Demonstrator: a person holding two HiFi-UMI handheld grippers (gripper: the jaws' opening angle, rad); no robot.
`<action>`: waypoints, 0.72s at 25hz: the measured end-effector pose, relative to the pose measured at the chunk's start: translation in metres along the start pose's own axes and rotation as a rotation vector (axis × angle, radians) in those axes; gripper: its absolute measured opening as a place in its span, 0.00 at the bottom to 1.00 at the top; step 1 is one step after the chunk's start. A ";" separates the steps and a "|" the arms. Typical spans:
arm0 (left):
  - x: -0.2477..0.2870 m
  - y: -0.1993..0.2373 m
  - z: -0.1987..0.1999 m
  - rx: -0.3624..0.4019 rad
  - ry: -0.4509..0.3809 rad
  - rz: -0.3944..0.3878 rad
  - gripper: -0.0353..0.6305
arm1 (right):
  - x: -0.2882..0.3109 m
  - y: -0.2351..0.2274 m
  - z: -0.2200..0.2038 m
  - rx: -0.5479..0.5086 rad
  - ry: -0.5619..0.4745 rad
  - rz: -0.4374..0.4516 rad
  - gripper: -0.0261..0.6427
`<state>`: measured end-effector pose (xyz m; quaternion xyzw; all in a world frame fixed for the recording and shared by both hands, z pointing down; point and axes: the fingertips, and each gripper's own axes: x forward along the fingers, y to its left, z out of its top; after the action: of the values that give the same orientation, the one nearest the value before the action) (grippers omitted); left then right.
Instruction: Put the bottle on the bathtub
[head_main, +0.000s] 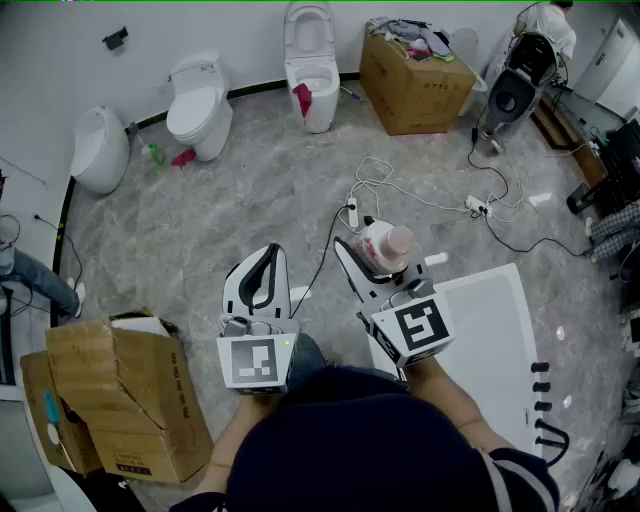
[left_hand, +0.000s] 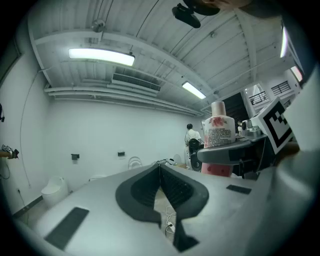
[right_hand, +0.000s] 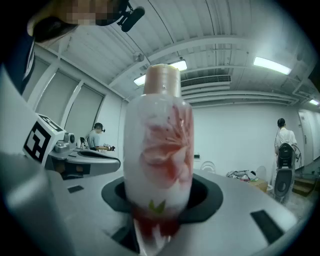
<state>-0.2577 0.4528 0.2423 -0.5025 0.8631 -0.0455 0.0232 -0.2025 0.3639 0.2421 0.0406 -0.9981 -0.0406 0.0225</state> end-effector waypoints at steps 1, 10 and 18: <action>0.004 -0.002 -0.001 -0.005 0.001 -0.002 0.09 | 0.002 -0.004 0.002 -0.014 -0.017 0.004 0.37; 0.067 0.001 -0.017 -0.013 0.015 -0.067 0.09 | 0.035 -0.050 -0.010 -0.003 -0.025 -0.046 0.37; 0.204 0.005 -0.010 -0.001 -0.021 -0.217 0.09 | 0.087 -0.157 -0.022 -0.003 0.008 -0.235 0.37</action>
<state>-0.3639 0.2781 0.2533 -0.5934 0.8033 -0.0421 0.0269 -0.2754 0.1989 0.2544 0.1575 -0.9863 -0.0441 0.0216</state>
